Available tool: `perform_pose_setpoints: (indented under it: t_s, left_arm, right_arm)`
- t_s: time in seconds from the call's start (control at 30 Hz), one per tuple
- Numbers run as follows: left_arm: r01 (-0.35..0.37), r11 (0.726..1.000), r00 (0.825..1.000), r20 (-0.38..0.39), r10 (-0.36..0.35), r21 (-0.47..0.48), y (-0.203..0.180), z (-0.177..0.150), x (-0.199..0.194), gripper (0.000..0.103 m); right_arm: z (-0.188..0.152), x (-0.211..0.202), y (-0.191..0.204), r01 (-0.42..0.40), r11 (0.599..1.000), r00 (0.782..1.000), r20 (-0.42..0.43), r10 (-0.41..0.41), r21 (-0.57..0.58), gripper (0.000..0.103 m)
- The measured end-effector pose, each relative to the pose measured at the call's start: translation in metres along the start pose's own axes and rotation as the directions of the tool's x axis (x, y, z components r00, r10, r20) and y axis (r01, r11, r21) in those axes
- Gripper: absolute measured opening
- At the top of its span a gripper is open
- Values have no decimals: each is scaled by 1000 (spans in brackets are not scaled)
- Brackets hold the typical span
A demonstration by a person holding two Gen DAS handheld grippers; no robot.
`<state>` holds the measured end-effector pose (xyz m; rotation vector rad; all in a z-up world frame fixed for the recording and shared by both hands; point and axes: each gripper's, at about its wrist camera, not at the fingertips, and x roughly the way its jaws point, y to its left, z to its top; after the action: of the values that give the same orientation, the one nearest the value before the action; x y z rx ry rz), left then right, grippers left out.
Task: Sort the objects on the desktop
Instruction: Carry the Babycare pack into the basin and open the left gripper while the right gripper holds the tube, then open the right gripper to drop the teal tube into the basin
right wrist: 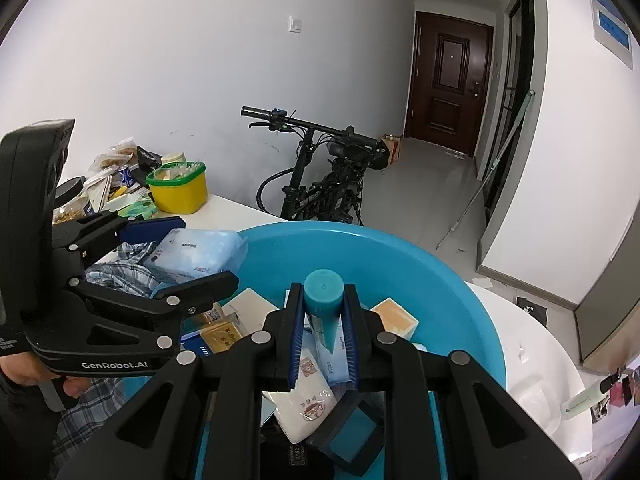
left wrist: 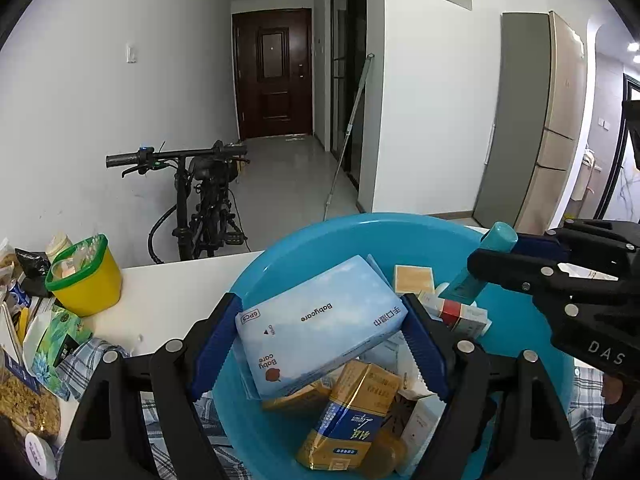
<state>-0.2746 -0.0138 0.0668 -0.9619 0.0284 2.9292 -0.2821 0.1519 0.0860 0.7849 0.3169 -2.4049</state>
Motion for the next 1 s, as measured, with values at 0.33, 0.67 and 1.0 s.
perform_pose_setpoints:
  t_s: [0.33, 0.67, 1.0]
  left_arm:
    - [-6, 1000, 1000, 3, 6, 1, -3, 5, -9, 84]
    - [-53, 998, 998, 32, 52, 38, -15, 10, -24, 103]
    - [-90, 996, 996, 29, 89, 26, -10, 8, -23, 103]
  right_arm:
    - [2, -5, -1, 7, 1000, 1000, 13, -7, 6, 17]
    - [3, -7, -1, 17, 1000, 1000, 13, -17, -3, 17]
    - [3, -7, 0, 18, 1000, 1000, 12, -18, -3, 17]
